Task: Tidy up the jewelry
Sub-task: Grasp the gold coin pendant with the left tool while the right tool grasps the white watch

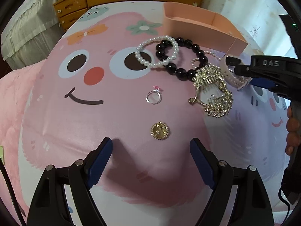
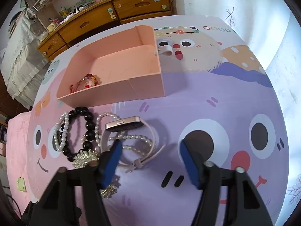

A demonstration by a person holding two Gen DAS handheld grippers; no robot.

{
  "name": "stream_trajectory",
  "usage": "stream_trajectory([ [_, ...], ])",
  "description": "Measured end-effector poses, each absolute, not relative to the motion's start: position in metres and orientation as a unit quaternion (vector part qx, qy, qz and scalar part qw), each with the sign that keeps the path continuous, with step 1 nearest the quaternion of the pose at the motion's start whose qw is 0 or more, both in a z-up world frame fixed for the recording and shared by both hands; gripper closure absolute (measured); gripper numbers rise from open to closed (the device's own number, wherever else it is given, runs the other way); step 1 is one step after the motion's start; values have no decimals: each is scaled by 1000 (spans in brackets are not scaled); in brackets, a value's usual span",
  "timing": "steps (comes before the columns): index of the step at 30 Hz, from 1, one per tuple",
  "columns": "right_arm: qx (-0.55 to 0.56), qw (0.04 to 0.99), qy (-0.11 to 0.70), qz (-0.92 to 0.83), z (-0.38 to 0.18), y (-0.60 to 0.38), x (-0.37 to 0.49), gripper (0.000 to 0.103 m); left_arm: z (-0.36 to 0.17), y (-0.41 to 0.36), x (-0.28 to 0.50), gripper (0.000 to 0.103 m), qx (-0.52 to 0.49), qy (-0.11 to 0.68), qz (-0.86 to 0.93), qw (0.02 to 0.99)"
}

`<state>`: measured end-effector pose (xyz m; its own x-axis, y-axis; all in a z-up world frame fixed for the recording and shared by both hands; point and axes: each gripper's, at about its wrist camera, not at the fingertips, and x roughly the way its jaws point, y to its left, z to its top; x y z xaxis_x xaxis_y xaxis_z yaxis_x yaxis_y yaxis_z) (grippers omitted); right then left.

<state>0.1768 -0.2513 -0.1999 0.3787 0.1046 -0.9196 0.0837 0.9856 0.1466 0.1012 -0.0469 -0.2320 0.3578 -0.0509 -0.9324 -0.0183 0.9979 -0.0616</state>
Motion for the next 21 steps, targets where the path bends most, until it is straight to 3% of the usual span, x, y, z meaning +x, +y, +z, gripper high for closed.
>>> stream_trajectory([
  [4, 72, 830, 554, 12, -200, -251, 181, 69, -232, -52, 102, 35, -13, 556, -5, 831],
  [8, 62, 832, 550, 22, -200, -251, 182, 80, -226, -54, 109, 63, -12, 552, -5, 834],
  [10, 57, 834, 549, 26, -200, -251, 181, 82, -225, -55, 107, 67, -11, 556, -8, 831],
  [13, 56, 834, 548, 32, -200, -252, 180, 86, -225, -54, 107, 85, -9, 556, -16, 831],
  [17, 66, 832, 548, 44, -200, -255, 179, 95, -222, -58, 109, 86, -12, 561, -23, 827],
  [21, 65, 839, 538, 58, -195, -256, 176, 96, -219, -57, 110, 86, -20, 564, -24, 825],
])
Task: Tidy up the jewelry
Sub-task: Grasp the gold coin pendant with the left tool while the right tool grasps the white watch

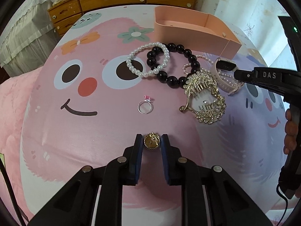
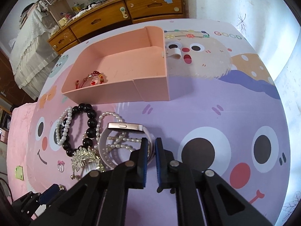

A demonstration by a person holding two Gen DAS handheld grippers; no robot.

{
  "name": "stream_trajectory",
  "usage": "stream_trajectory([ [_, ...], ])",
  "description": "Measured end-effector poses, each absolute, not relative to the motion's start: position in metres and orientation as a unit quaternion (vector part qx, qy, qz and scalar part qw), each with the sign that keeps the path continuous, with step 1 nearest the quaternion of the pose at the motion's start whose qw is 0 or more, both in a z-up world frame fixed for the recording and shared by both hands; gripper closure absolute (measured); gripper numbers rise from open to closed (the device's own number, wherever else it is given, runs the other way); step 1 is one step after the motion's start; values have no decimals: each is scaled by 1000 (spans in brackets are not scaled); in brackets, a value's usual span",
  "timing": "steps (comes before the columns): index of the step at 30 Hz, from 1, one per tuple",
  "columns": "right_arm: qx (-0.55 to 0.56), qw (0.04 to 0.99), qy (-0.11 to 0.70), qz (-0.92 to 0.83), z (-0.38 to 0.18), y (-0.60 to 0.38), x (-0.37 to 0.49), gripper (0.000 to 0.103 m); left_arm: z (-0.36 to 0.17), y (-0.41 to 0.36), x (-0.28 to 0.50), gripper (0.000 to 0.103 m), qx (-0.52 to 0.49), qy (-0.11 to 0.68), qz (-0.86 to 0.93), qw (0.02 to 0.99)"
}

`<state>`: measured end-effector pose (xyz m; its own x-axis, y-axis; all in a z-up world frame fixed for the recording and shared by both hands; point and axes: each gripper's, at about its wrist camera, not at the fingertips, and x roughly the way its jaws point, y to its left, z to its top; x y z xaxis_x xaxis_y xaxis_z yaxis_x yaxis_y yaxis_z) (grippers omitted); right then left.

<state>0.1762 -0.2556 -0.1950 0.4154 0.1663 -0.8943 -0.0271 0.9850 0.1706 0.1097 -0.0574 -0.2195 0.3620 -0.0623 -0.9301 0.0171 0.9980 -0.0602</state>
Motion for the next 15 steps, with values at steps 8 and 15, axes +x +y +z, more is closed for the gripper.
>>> stream_trajectory([
  [8, 63, 855, 509, 74, -179, -253, 171, 96, -206, -57, 125, 86, -2, 559, -44, 828],
  [15, 72, 868, 485, 83, -159, -244, 170, 96, -181, -64, 149, 86, -1, 555, -75, 828],
])
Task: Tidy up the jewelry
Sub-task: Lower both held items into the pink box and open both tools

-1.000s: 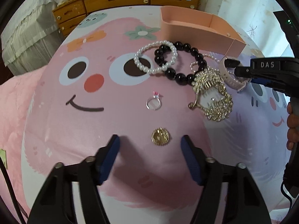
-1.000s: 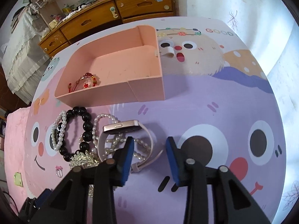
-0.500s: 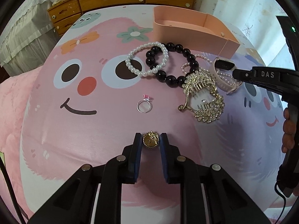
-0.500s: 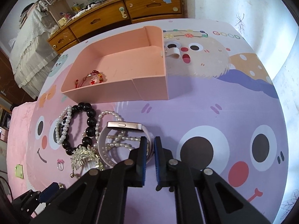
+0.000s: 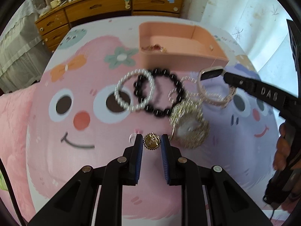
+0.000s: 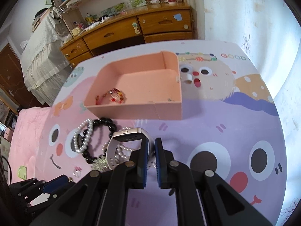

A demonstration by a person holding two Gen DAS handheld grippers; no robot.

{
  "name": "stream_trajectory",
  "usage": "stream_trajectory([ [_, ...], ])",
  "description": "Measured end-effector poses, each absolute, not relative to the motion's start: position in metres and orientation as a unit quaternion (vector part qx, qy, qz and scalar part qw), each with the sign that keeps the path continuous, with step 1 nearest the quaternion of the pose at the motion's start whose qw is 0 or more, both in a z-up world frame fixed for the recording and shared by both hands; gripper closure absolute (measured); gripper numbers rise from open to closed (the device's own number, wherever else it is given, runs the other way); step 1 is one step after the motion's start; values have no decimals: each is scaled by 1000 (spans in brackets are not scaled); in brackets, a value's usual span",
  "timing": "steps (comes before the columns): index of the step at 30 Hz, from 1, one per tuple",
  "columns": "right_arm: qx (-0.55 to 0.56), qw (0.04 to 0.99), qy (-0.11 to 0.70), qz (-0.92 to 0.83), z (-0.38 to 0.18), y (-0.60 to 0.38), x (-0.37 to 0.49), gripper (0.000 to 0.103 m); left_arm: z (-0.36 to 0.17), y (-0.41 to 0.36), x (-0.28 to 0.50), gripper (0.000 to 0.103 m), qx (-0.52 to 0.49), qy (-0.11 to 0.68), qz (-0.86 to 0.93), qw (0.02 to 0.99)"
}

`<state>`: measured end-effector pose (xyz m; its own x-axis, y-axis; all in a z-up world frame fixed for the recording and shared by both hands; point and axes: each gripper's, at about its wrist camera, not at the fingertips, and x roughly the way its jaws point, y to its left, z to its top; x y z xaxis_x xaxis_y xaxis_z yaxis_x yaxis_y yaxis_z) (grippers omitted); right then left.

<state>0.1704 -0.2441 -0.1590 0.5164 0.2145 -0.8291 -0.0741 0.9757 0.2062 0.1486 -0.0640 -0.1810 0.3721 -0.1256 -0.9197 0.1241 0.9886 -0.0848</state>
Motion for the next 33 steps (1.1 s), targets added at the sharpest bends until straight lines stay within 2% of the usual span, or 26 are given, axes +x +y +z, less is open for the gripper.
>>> stream_trajectory([
  [8, 84, 890, 440, 87, -130, -240, 182, 96, -144, -77, 188, 86, 2, 536, -100, 838],
  [16, 94, 915, 385, 74, -105, -249, 208, 96, -108, -96, 241, 86, 16, 467, -107, 878],
  [27, 78, 924, 369, 66, -109, -257, 228, 95, -101, -104, 292, 85, 12, 425, -100, 900],
  [28, 80, 924, 368, 68, -110, -257, 231, 95, -101, -103, 295, 84, 8, 423, -96, 901],
  [30, 81, 924, 368, 65, -113, -258, 234, 93, -102, -101, 299, 64, 4, 425, -92, 900],
  [32, 62, 918, 390, 42, -120, -256, 241, 90, -103, -97, 302, 56, 4, 426, -88, 901],
  [33, 54, 916, 396, 40, -121, -254, 242, 89, -103, -95, 302, 56, 4, 425, -86, 901],
])
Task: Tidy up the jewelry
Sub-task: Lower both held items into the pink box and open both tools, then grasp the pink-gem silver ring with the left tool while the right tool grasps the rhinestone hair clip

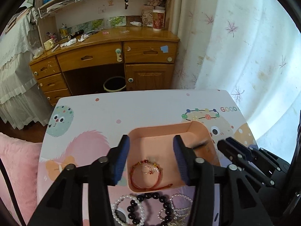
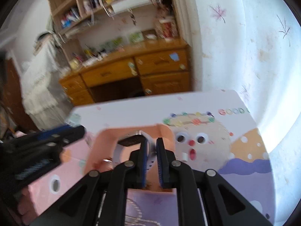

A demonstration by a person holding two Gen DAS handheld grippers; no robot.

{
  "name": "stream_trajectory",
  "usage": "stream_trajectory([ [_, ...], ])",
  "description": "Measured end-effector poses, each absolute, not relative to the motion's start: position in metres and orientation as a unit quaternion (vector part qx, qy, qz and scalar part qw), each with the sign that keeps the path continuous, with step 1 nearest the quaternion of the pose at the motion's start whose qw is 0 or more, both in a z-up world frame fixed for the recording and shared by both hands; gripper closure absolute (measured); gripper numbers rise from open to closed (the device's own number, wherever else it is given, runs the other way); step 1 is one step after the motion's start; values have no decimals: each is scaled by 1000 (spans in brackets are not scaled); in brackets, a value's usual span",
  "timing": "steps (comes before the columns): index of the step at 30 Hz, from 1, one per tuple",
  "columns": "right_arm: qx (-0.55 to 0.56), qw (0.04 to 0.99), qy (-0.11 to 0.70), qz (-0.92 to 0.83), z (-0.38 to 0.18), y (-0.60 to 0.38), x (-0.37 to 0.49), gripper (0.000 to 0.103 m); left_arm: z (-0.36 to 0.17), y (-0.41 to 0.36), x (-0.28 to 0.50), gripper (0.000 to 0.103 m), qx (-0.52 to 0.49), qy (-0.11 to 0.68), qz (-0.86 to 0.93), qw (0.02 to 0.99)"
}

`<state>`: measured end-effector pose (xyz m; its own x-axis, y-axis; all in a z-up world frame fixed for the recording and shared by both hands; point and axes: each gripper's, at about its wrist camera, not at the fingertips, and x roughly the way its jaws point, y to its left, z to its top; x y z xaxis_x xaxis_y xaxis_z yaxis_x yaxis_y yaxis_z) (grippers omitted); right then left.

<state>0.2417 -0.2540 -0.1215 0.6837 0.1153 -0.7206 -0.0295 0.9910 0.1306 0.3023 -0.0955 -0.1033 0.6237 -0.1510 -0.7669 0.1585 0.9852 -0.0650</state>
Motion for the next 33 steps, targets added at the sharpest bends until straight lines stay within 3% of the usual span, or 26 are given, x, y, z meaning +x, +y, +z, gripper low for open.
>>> stream_trajectory([
  [3, 52, 918, 388, 62, -120, -254, 236, 77, -106, -90, 303, 53, 9, 432, -80, 898],
  [5, 62, 917, 389, 62, -120, -256, 233, 56, -108, -86, 303, 51, 10, 436, -76, 897],
  [8, 84, 912, 395, 72, -121, -258, 229, 45, -112, -77, 302, 50, 9, 443, -71, 893],
  [14, 98, 896, 426, 80, -134, -251, 219, 34, -124, -56, 294, 49, 9, 466, -67, 882],
  [23, 123, 856, 489, 112, -164, -222, 179, 28, -148, -28, 254, 45, 35, 501, -82, 861],
  [33, -1, 841, 520, 149, -185, -184, 124, 26, -174, -25, 202, 45, 117, 531, -170, 822],
])
